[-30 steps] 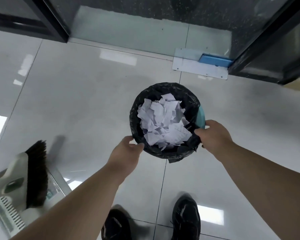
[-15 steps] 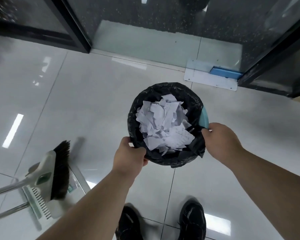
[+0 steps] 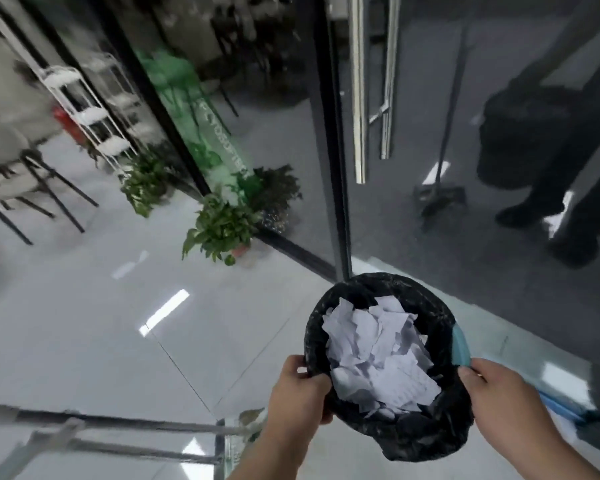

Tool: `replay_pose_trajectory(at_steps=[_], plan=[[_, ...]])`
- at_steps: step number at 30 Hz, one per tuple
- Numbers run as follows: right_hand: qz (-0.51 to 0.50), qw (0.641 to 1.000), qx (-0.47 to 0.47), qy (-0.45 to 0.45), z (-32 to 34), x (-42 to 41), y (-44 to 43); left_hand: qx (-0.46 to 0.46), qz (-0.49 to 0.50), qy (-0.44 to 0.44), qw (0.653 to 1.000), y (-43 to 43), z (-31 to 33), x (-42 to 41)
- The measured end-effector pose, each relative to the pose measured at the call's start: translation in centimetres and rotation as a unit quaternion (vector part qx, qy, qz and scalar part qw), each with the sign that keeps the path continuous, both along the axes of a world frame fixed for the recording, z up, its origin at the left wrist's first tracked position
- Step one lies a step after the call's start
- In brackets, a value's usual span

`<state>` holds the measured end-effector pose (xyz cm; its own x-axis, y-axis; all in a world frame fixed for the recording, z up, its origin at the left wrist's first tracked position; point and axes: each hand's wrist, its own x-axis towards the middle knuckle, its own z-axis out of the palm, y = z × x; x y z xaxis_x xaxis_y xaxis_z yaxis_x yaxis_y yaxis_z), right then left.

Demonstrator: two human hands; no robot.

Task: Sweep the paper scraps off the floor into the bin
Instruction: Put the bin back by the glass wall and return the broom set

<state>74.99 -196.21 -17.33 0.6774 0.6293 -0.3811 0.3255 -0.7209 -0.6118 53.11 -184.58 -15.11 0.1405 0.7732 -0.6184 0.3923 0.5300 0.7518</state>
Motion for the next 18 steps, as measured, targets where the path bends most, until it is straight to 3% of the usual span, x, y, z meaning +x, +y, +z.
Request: replay_pose_trajectory(at_steps=[4,8,14,18], plan=[[0.041,0.998,0.042,-0.021,10.1,-2.8,4.9,0.036,0.062,-0.035,0.997,2.0,9.2,-4.0],[0.083,0.991,0.096,-0.033,16.0,-6.5,11.5,0.069,0.119,-0.041,0.99,4.9,15.1,-9.0],[0.173,0.975,0.135,-0.042,20.4,-12.4,23.0,0.094,0.208,-0.066,0.971,12.3,18.2,-16.3],[0.178,0.974,0.137,-0.022,20.4,-16.1,30.3,0.095,0.231,-0.065,0.966,17.5,18.3,-19.9]])
